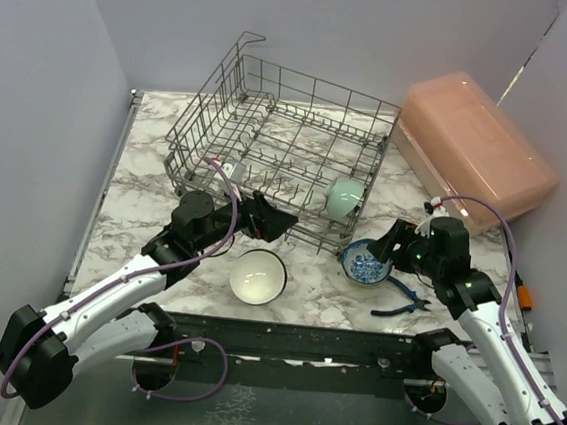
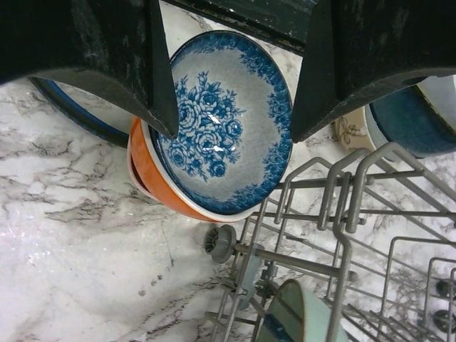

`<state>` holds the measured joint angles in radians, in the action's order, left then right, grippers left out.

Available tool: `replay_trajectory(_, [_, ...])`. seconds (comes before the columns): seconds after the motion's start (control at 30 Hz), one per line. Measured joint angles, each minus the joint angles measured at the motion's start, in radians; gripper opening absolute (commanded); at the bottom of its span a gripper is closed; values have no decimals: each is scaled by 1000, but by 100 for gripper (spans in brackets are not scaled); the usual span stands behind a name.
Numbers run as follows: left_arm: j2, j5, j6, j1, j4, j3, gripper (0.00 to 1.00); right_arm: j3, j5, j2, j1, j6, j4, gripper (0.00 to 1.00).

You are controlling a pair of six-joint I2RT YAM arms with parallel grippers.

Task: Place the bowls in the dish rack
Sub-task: Adjust the dish rack at the center of the board, then pick up the bowl from the center of the board.

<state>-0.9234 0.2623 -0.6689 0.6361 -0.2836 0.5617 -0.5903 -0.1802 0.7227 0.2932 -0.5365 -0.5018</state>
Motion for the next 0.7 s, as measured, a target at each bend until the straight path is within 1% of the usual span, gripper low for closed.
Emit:
replay_trajectory(0.13, [39,-8,34,8,83,11,99,0,40,-4,0,-23,-23,64])
replay_trajectory(0.23, [59,-30,61,11,169,34,99,-5,79,-10,0,-48,-42,59])
replay_trajectory(0.43, [107,-75,95,12,306,53,99,-13,190,-47,0,-121,-100,52])
replay_trajectory(0.6, [121,-99,124,12,391,72,99,-13,228,-69,0,-167,-135,46])
replay_trajectory(0.7, [127,-104,137,12,410,81,99,-14,241,-67,0,-216,-172,43])
